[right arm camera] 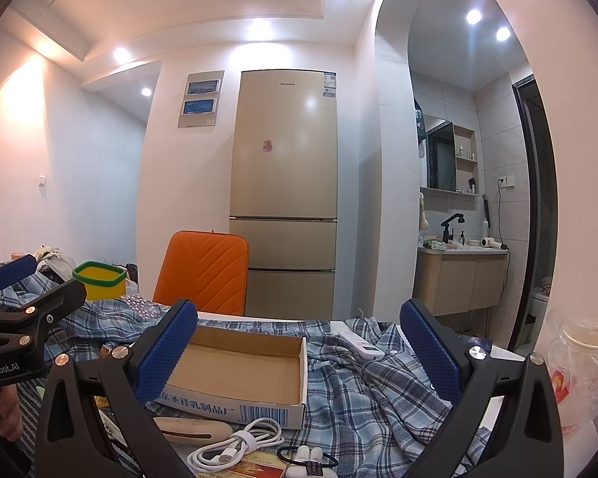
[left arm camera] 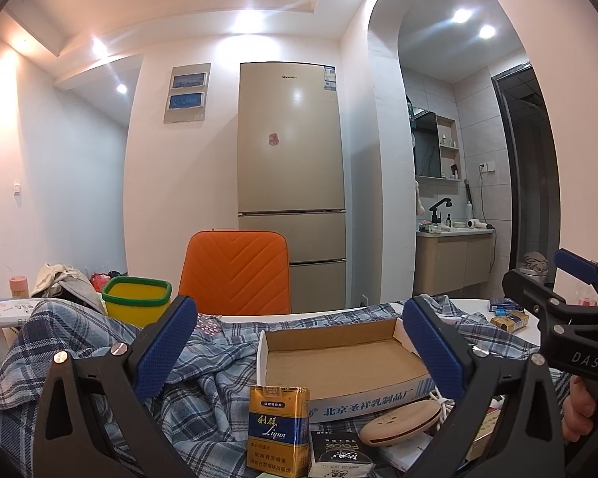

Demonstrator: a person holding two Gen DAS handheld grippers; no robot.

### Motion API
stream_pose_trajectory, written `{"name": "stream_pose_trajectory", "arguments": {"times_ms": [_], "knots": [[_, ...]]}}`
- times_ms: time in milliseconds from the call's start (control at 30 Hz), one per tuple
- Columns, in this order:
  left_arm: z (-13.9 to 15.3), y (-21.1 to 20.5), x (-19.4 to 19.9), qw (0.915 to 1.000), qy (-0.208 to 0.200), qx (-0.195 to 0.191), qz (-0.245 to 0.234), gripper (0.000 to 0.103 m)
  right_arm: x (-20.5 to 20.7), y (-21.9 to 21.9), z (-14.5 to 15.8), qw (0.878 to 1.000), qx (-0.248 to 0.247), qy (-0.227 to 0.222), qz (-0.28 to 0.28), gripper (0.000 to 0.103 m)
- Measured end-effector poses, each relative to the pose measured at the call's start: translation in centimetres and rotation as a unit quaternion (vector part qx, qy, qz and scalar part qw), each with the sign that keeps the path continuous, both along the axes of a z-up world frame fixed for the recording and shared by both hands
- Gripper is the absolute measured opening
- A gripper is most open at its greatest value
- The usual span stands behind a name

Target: Organize soft objects

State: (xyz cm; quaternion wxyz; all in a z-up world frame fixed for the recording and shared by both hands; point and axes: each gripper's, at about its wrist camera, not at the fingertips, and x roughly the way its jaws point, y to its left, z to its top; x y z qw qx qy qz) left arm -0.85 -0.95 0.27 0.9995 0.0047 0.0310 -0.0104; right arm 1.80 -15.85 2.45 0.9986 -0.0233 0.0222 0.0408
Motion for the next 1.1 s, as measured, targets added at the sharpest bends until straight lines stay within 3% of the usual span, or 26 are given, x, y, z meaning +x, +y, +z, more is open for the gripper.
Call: {"name": "stream_pose_trajectory", "arguments": {"times_ms": [1100], "knots": [[-0.45, 0.20, 0.47, 0.9999, 0.008, 0.000, 0.006, 0.103, -0.12, -0.23, -0.06, 1.000, 0.000, -0.003, -0.005, 0.103]]}}
